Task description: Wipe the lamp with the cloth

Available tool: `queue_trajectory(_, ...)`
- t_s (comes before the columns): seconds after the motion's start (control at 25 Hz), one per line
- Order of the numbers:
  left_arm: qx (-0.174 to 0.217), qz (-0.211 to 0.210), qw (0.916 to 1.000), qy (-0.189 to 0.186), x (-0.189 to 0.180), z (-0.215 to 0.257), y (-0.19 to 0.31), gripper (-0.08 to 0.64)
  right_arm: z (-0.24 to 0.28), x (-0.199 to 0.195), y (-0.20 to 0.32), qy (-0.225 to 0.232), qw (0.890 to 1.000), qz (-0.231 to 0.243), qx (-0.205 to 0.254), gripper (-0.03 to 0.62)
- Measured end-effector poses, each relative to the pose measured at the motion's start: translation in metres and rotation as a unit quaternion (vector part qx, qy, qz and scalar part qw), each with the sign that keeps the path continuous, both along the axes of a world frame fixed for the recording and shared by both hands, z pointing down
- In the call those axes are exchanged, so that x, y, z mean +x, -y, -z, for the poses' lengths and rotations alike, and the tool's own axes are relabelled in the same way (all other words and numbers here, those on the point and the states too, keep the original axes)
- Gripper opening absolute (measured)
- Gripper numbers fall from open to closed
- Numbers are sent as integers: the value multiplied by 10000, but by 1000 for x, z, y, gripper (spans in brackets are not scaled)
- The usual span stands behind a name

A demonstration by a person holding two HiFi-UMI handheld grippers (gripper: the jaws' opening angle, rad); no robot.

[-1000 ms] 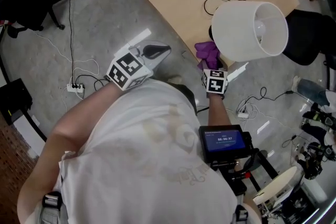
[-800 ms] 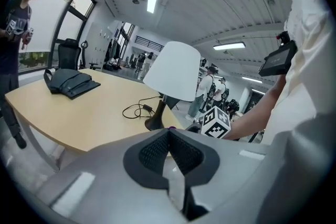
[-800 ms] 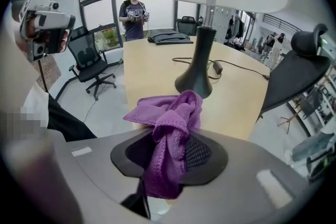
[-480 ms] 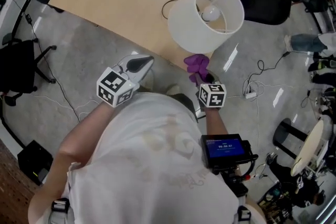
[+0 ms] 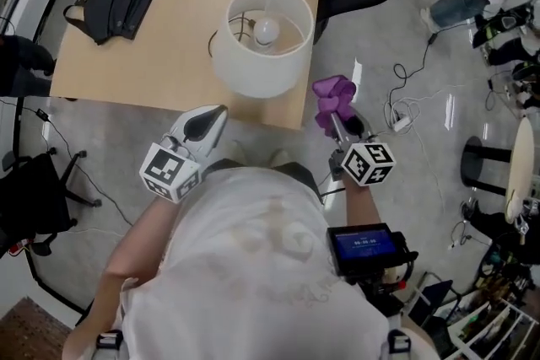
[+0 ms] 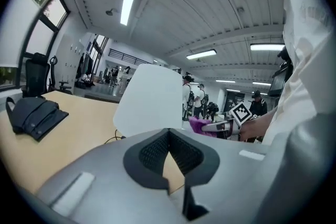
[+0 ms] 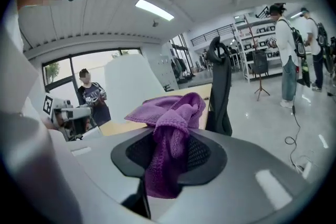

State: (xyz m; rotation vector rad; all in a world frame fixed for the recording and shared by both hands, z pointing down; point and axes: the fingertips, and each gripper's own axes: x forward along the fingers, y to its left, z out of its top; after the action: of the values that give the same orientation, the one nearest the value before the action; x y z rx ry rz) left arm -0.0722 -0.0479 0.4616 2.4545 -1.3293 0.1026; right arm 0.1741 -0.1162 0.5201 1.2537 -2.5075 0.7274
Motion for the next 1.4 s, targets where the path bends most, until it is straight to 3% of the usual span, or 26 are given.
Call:
queue_trajectory(0.28,413,-12,9991,-70,-1,27,8,0,130,-44,33,665,9870,728,1272,140)
queue_trajectory(0.52,628,-28,9979,133,-7,43,7,0,175,-86,40,940,9729,1291,1673,141)
queue_trajectory(0.64,619,26,9978,251,-13,43,8,0,172,-105,41,682,9720,1417,1744,141)
queue_trajectory(0.76,520,107,9980,335,-19,40,9,2,155,-113,38,359,9749,1349,1732,143)
queue_trajectory(0.96,436,126,9984,351,-28,36,13,2,119,-108,38,382,9823,1072,1491,144)
queue_trajectory(1.24,577,-21,9982,171,-16,47,10,2,38,-83,24,114,9945,882,559,146)
queue_trajectory(1.4,537,-82,9982,242,-18,44,5,2,11,-77,19,-39,9966,779,259,147)
